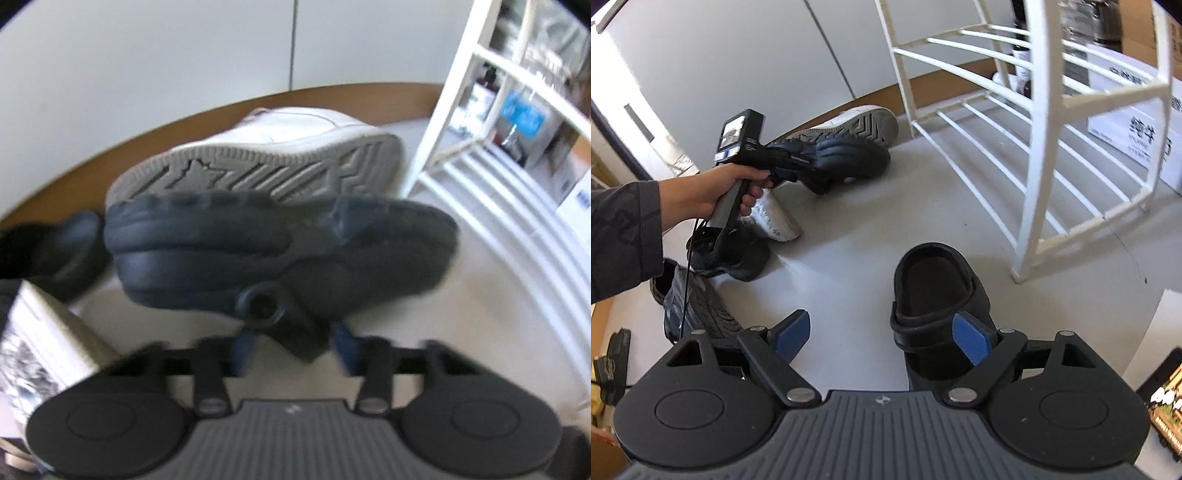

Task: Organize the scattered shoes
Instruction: 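Move the left gripper to the sole-up black clog and close on its strap, then lift the second black clog with the left gripper and carry it toward the rack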

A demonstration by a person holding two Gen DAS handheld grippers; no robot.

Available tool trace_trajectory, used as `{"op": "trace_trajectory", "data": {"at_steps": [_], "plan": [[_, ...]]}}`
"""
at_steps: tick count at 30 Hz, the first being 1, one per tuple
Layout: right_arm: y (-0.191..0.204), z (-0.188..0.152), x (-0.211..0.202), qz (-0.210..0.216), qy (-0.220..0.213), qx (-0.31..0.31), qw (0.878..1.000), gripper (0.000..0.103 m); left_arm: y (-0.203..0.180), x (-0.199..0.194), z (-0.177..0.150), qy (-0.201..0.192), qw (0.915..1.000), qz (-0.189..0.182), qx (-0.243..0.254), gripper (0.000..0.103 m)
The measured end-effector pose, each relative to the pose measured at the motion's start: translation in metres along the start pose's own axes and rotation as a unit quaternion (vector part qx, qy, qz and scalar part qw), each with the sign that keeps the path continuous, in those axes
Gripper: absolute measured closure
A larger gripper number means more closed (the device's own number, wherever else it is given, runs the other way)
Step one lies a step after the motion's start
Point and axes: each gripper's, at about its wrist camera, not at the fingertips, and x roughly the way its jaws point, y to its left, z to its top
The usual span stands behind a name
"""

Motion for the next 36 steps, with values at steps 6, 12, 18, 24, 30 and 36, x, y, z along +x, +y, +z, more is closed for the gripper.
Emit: {"op": "trace_trajectory", "data": {"at_steps": [6, 12, 18, 24, 30, 36], "plan": [[0.005, 0.002, 0.001, 0.008, -0.01, 0.004, 1.0, 0.015, 0.0, -0.018, 0.009, -0.005, 0.9996, -0.029, 0.0, 0.077], [0.014, 0.005, 0.005, 0.019, -0.019, 0.004, 1.0, 0.015, -0.008, -0.042, 0.004, 0.001, 0.9979, -0.056, 0.033, 0.08], [0.023, 0.009, 0.009, 0.028, -0.03, 0.02, 0.999, 0.015, -0.013, -0.072, 0.002, 0.03, 0.9926, -0.087, 0.079, 0.085], [0.035, 0.008, 0.013, 0.039, -0.031, 0.016, 0.999, 0.015, -0.029, -0.093, 0.011, 0.052, 0.986, -0.112, 0.112, 0.09], [0.039, 0.006, 0.018, 0.045, -0.025, 0.021, 0.998, 0.015, -0.05, -0.119, -0.006, 0.114, 0.9709, -0.129, 0.167, 0.091], [0.045, 0.0, 0.023, 0.046, -0.014, 0.009, 0.999, 0.015, -0.074, -0.138, -0.034, 0.162, 0.9546, -0.163, 0.189, 0.091]]}}
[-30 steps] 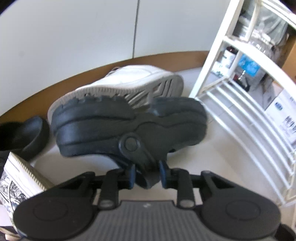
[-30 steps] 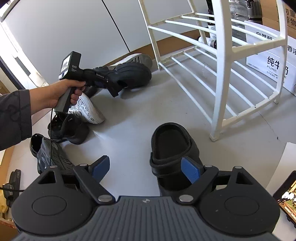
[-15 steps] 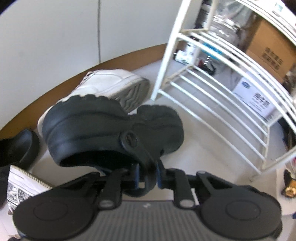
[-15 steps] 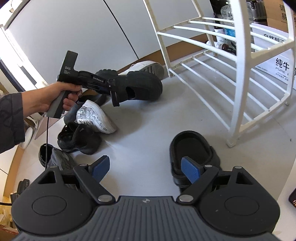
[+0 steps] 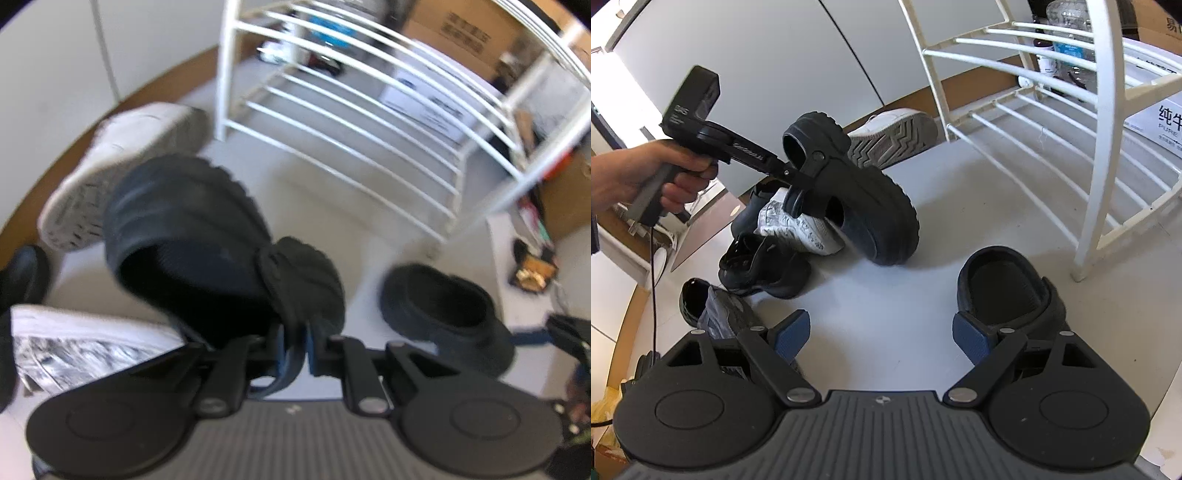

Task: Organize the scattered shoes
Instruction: 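Lift the second black clog with the left gripper and carry it toward the rack, then lower the second clog beside the first clog and open the left gripper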

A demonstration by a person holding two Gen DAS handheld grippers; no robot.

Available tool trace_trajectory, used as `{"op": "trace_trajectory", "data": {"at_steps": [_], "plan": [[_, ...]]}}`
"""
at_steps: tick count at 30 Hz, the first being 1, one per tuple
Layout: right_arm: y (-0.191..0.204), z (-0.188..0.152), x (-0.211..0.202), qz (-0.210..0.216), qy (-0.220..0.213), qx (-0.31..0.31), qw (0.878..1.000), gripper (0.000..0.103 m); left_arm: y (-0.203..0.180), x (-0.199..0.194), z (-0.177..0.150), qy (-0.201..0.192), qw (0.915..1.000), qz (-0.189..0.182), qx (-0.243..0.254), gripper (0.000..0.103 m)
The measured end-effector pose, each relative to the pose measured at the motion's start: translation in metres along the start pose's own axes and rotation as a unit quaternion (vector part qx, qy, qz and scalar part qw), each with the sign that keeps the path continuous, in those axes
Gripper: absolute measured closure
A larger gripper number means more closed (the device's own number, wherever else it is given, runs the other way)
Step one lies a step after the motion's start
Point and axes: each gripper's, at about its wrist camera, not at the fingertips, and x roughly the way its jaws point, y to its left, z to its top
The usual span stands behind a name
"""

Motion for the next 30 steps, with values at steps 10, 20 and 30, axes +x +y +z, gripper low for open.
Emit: {"op": "trace_trajectory", "data": {"at_steps": [10, 20, 30], "plan": [[0.003, -0.011, 0.014, -0.005, 0.042, -0.019, 0.999, 0.015, -0.045, 0.026, -0.034, 0.08, 0.9953, -0.054, 0.007, 0.091], [-0.001, -0.02, 0.016, -0.016, 0.06, -0.024, 0.998, 0.015, -0.064, 0.065, -0.052, 0.067, 0.9957, -0.064, 0.004, 0.097], [0.003, -0.024, 0.021, -0.013, 0.07, -0.024, 0.997, 0.015, -0.065, 0.038, -0.063, 0.037, 0.9987, -0.024, 0.026, 0.082]]}}
